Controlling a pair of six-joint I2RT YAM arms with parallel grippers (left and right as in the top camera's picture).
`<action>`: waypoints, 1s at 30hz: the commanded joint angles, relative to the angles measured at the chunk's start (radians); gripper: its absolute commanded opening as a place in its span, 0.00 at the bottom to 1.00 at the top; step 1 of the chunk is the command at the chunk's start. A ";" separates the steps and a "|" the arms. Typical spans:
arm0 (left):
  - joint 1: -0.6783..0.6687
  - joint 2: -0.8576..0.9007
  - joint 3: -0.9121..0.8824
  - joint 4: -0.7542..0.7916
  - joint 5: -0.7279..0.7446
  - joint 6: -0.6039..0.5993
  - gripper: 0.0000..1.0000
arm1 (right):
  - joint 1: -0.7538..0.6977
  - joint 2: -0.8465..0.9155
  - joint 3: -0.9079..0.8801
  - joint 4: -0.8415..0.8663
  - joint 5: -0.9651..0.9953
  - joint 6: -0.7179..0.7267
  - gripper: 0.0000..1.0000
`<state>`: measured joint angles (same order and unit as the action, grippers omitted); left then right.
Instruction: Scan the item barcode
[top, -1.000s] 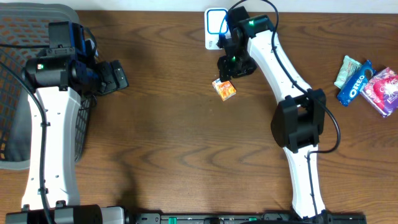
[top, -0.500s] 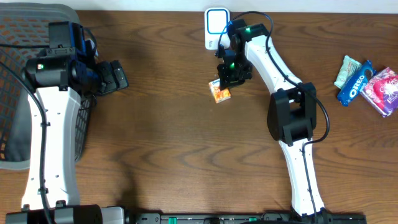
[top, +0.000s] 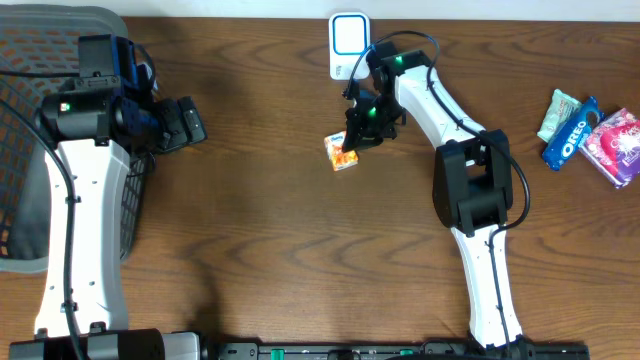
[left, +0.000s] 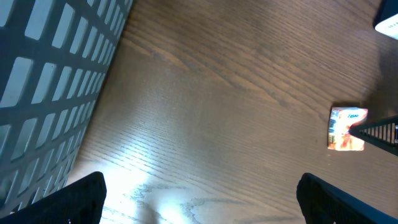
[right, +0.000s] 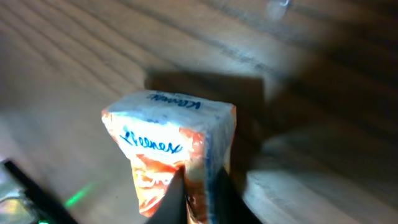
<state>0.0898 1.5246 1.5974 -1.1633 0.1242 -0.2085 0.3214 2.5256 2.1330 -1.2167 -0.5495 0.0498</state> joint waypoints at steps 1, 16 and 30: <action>0.003 0.000 0.002 -0.003 -0.009 0.005 0.98 | 0.011 0.050 -0.047 0.005 -0.051 0.045 0.01; 0.003 0.000 0.002 -0.003 -0.009 0.005 0.98 | -0.127 0.050 -0.003 -0.007 -0.818 -0.042 0.01; 0.003 0.000 0.002 -0.003 -0.009 0.005 0.98 | -0.099 0.050 -0.003 -0.181 -0.111 0.001 0.02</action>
<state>0.0898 1.5246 1.5974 -1.1633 0.1246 -0.2085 0.2100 2.5706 2.1208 -1.4033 -0.9161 -0.0322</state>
